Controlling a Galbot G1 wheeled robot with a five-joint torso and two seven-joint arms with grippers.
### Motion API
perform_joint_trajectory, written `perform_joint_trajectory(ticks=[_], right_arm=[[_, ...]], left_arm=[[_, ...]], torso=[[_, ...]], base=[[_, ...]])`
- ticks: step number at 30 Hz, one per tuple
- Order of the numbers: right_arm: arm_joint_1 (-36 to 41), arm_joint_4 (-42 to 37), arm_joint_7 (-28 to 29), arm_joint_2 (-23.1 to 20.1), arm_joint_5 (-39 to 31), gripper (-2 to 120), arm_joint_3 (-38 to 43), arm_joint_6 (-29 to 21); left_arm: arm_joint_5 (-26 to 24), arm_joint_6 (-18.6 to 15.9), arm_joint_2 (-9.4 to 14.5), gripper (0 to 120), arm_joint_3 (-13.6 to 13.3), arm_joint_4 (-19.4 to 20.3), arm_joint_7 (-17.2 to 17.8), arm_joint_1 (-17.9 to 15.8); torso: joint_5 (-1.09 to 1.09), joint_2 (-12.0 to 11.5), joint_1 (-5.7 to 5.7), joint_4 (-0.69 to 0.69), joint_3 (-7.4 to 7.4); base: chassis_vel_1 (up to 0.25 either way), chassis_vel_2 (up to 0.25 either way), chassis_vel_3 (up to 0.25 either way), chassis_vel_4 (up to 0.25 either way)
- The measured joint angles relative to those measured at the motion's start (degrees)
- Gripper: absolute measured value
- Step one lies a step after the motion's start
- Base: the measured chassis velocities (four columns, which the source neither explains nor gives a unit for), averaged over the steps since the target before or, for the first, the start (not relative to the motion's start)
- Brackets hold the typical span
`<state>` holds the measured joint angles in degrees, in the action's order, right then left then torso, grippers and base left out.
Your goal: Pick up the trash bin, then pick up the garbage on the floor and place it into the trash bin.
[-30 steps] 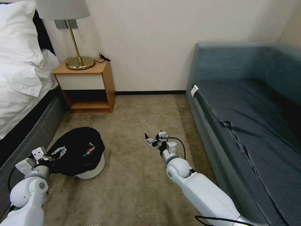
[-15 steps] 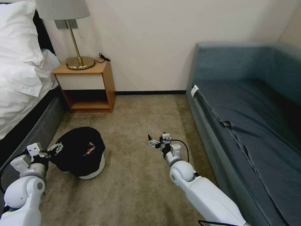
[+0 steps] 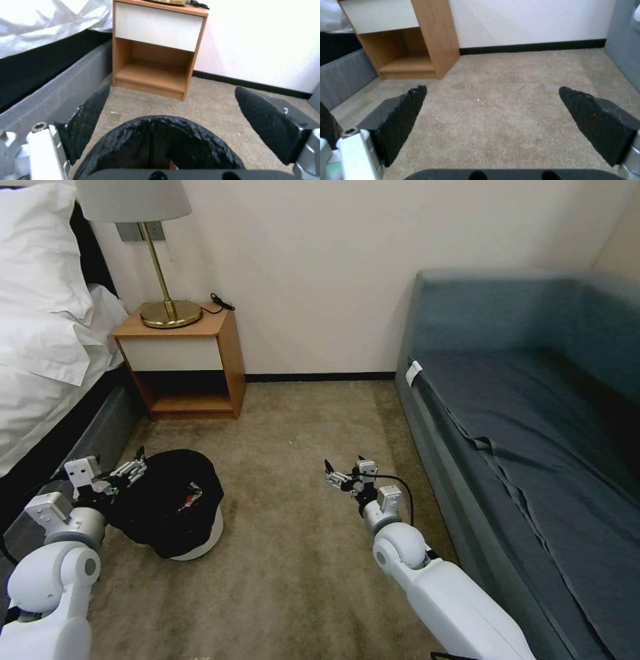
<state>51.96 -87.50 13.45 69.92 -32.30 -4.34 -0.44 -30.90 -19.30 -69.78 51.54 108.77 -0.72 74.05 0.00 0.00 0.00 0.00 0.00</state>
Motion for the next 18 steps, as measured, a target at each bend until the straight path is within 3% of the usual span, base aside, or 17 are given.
perform_joint_trajectory(ticks=[18], right_arm=[[0.60, -0.29, -0.36, 0.21, 0.25, 100, 0.79, -0.78]], left_arm=[[0.08, -0.18, -0.03, 100, -0.10, 0.03, -0.06, 0.11]], torso=[[0.00, 0.00, 0.00, 0.00, 0.00]], base=[[0.000, 0.000, 0.000, 0.000]])
